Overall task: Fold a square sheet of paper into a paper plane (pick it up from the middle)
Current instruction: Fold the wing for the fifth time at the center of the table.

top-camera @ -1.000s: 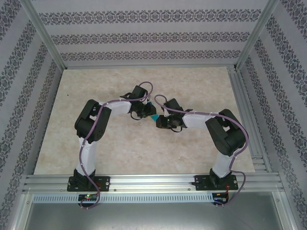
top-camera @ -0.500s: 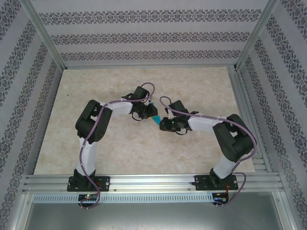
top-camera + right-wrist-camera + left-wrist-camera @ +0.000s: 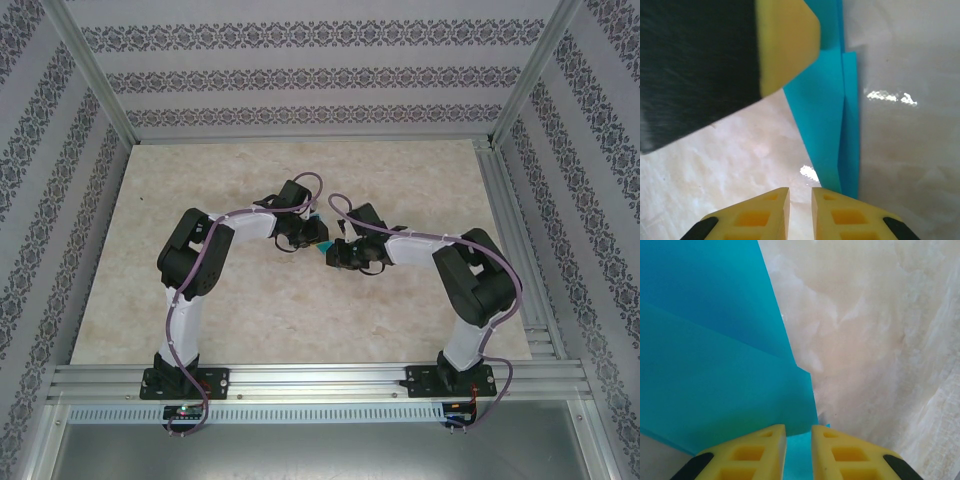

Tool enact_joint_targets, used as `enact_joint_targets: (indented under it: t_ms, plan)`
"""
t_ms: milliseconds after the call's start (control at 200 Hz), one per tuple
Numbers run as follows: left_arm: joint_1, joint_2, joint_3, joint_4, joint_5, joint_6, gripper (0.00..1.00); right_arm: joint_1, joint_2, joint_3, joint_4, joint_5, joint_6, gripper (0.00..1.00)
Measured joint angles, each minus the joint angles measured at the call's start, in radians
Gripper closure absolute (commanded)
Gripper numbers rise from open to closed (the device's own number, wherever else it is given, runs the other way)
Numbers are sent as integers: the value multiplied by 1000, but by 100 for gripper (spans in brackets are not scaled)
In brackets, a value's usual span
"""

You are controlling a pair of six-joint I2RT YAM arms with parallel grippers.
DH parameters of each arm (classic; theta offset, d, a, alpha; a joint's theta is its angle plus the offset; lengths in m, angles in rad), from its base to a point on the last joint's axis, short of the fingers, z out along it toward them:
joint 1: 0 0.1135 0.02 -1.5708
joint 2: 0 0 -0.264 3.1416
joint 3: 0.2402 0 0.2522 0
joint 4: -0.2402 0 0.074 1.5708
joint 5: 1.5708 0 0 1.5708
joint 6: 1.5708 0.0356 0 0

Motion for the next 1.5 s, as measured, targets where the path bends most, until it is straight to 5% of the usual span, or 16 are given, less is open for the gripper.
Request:
enact_joint_targets:
  t_ms: [1499]
  plan:
    - [84, 55, 92, -43, 42, 224, 72, -52, 16, -71, 104, -56, 23, 83]
